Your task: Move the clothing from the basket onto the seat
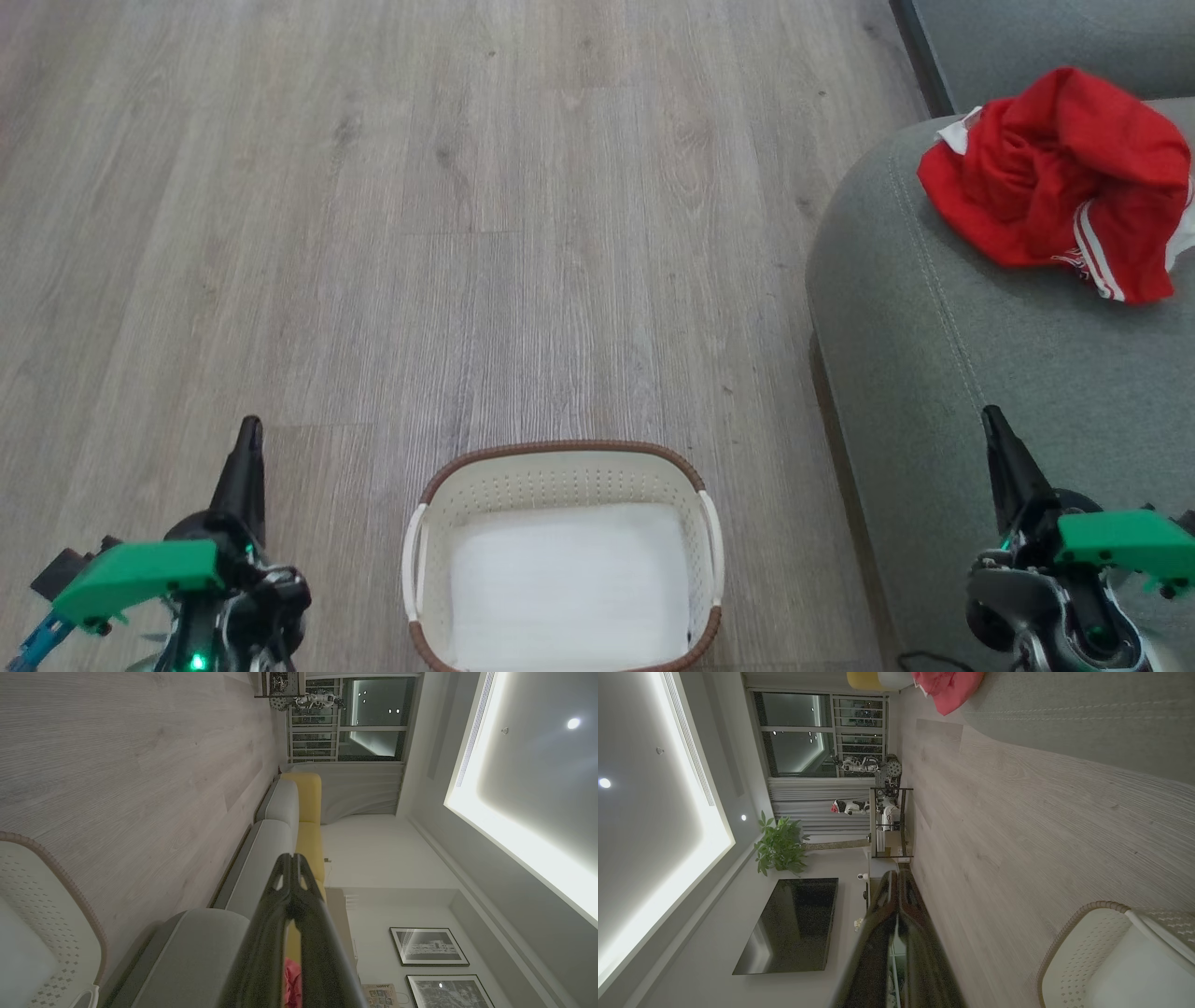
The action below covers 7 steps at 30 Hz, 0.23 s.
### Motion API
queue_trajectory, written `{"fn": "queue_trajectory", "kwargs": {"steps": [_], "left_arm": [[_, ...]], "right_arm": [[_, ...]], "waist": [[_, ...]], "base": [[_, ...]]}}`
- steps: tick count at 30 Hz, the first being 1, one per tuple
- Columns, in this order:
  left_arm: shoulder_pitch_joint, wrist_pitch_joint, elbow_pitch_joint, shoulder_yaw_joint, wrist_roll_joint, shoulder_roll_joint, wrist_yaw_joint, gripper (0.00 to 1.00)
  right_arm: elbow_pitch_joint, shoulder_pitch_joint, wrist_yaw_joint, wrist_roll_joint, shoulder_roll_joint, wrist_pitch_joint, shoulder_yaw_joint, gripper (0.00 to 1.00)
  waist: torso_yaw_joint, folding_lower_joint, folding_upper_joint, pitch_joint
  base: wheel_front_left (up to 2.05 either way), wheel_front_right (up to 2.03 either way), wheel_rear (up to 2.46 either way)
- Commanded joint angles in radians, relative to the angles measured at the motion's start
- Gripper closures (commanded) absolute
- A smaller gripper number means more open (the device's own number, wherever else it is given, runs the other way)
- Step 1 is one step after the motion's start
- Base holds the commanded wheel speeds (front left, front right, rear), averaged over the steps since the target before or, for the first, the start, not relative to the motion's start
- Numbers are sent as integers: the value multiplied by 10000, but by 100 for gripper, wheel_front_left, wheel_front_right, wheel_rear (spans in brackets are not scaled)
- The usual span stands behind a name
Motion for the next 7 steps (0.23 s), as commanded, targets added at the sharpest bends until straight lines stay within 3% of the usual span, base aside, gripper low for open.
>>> {"fn": "queue_trajectory", "kwargs": {"steps": [1,7], "left_arm": [[-499,85,-273,364,-21,86,-65,100],[-499,86,-274,365,-20,85,-65,100]], "right_arm": [[-399,-545,-2,59,-29,42,175,100],[-399,-545,-2,59,-29,42,175,100]], "waist": [[0,0,0,0],[0,0,0,0]], "base": [[0,0,0],[0,0,0]]}}
